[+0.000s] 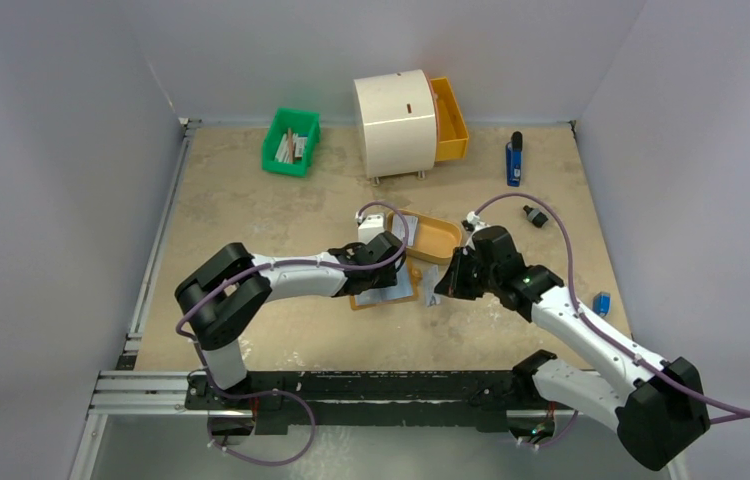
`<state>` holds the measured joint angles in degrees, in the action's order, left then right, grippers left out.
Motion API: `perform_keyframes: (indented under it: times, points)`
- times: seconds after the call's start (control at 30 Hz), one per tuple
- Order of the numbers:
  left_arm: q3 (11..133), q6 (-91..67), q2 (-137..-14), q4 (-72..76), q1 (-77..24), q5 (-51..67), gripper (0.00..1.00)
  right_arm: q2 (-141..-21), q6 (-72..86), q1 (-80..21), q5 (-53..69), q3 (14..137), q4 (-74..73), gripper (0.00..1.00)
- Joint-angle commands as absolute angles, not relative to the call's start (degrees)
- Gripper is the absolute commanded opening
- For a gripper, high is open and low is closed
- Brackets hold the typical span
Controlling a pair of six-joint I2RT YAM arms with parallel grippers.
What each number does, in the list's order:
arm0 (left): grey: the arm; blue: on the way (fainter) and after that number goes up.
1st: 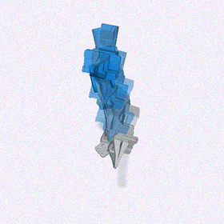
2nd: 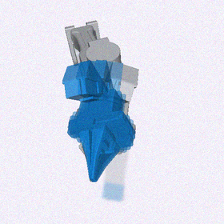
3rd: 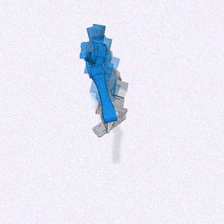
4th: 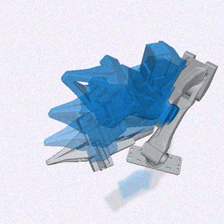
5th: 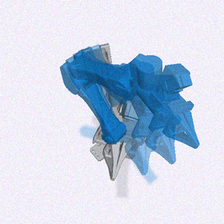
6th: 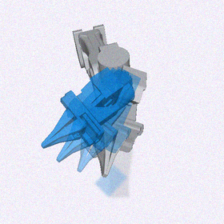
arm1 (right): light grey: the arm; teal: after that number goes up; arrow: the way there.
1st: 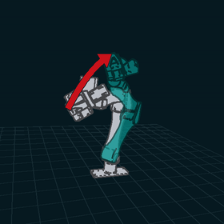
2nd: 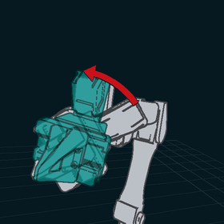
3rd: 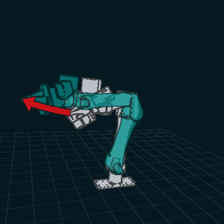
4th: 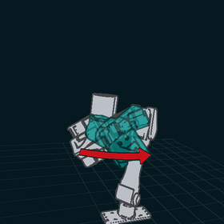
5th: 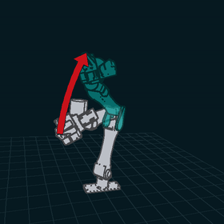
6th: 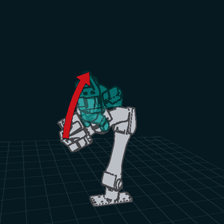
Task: Put the credit cards into the card holder
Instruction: Turn over the card slot in the card holder.
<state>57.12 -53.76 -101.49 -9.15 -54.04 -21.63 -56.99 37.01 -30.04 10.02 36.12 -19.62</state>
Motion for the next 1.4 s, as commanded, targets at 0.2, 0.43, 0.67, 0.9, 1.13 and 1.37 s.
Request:
perform_keyframes:
  times: [0.2, 0.43, 0.67, 0.9, 1.13, 1.37]
  points:
    - [56.21, -52.54, -100.56, -12.47, -54.2, -24.51, 0.23, -59.78, 35.19, -29.97, 16.37, 37.09, -14.06, 0.0]
    - [55.11, -52.18, -99.98, -12.6, -54.15, -24.96, 0.07, -64.13, 33.43, -30.5, 21.62, 37.88, -12.17, 0.0]
    - [53.79, -51.74, -98.29, -12.04, -54.14, -25.13, 0.02, -67.35, 32.71, -30.52, 23.23, 37.97, -11.1, 0.0]
    - [53.72, -51.64, -97.65, -11.96, -54.21, -24.91, 0.02, -70.73, 32.46, -30.55, 24.92, 38.19, -8.85, 0.0]
    - [53.85, -51.62, -97.23, -12.11, -54.22, -24.87, 0.02, -73.81, 32.34, -30.6, 26.5, 38.54, -7.4, 0.0]
    - [53.75, -51.6, -97.03, -12.5, -54.19, -25.11, 0.01, -74.49, 32.31, -30.64, 25.5, 38.51, -6.65, 0.0]
